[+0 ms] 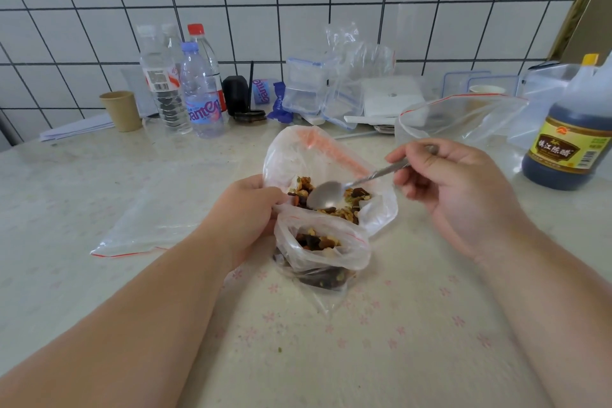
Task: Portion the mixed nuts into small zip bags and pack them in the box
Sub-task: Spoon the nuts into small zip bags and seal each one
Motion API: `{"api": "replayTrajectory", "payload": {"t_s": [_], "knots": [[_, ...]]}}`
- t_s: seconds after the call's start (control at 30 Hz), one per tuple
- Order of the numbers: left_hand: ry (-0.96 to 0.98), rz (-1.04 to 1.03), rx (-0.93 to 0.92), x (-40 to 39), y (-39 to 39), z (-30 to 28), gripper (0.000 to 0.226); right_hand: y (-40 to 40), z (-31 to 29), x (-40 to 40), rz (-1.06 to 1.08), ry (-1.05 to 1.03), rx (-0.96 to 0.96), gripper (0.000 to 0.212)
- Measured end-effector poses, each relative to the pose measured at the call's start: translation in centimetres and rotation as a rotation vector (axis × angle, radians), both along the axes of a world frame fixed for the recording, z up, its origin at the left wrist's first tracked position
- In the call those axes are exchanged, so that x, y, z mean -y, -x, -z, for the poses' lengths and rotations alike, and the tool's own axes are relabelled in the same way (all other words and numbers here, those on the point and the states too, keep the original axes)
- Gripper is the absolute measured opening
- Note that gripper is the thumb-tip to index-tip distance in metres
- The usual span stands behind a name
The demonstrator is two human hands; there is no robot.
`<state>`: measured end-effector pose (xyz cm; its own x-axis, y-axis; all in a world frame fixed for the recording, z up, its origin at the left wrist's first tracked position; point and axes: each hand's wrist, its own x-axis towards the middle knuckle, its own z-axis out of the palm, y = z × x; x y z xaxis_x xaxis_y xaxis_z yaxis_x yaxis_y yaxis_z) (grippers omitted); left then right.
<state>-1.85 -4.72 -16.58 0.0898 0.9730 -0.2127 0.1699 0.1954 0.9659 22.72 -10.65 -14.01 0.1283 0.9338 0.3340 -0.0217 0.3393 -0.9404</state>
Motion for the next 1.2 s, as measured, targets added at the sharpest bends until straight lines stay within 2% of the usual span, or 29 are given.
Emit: {"api": "replayTrajectory", "payload": {"t_s": [0.07, 0.17, 0.4, 0.57, 0.7, 0.83, 0.93, 1.2], "knots": [[-0.004, -0.003, 0.006, -0.1, 0.0, 0.1, 0.016, -0.4, 0.6, -0.6, 0.166, 0.029, 0.031, 0.02], [-0.005, -0.006, 0.032, -0.2, 0.0, 0.2, 0.024, -0.2, 1.9, -1.3, 0.32, 0.109, 0.149, 0.018], [-0.002, 0.0, 0.057, 0.0, 0.0, 0.0, 0.028, 0.7, 2.6, -1.9, 0.258, 0.2, 0.232, 0.025], [-0.004, 0.015, 0.061, 0.0, 0.0, 0.0, 0.023, 0.1, 2.3, -2.0, 0.328, 0.264, 0.087, 0.027], [-0.014, 0.006, 0.066, 0.1, -0.1, 0.0, 0.015, 0.9, 2.6, -2.1, 0.231, 0.335, 0.018, 0.025], [-0.004, 0.001, 0.077, 0.1, -0.1, 0.0, 0.025, 1.3, 2.5, -2.1, 0.186, 0.397, -0.072, 0.022], [0.001, -0.003, 0.073, 0.0, -0.1, 0.0, 0.022, 0.8, 2.4, -2.4, 0.233, 0.45, -0.151, 0.022], [0.016, -0.019, 0.063, -0.4, 0.1, 0.3, 0.017, 0.0, 2.2, -2.7, 0.267, 0.436, -0.25, 0.023]]}}
